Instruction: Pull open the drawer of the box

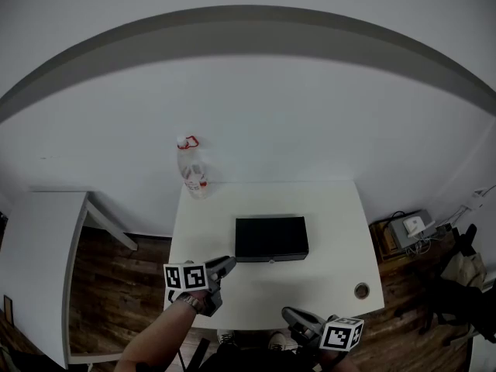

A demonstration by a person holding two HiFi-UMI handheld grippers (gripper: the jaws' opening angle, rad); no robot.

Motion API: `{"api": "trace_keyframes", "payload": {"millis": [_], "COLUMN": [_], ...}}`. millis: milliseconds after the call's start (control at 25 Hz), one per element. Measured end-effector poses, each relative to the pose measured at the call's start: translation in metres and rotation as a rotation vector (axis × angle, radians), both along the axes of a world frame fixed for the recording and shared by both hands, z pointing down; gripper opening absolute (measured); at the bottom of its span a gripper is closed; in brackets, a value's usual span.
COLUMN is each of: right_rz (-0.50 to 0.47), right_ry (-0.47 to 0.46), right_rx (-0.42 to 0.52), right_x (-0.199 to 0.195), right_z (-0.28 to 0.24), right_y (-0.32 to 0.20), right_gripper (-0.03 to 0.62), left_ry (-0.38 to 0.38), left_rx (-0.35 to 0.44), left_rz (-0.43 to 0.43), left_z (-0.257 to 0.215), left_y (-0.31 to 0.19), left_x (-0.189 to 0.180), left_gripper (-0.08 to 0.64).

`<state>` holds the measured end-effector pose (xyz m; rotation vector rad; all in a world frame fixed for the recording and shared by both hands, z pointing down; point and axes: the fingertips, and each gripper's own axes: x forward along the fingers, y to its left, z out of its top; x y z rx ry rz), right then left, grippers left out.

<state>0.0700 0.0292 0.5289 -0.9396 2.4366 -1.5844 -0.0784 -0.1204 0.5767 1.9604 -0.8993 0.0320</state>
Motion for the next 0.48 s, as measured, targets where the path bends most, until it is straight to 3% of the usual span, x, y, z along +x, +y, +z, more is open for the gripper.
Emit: {"api": "trace_keyframes", "payload": {"millis": [160, 480], "right_rz": [0.029, 0.089], "right_ry": [0.003, 0.015], "right_rx": [-0.024, -0.062], "right_x": [0.002, 0.009], "right_z": [0.003, 0.012], "right_y": [0.002, 0.002], "right_gripper": [0.009, 0.008], "left_ry": [-0.095, -0.213], "left_rx": [-0.045, -0.149], "left_rz": [-0.005, 0.021], "left_z": [0.022, 0.060], "left_y": [-0.043, -0.088], "left_x": [-0.002, -0.003], "left_gripper": [0.112, 0.112]}}
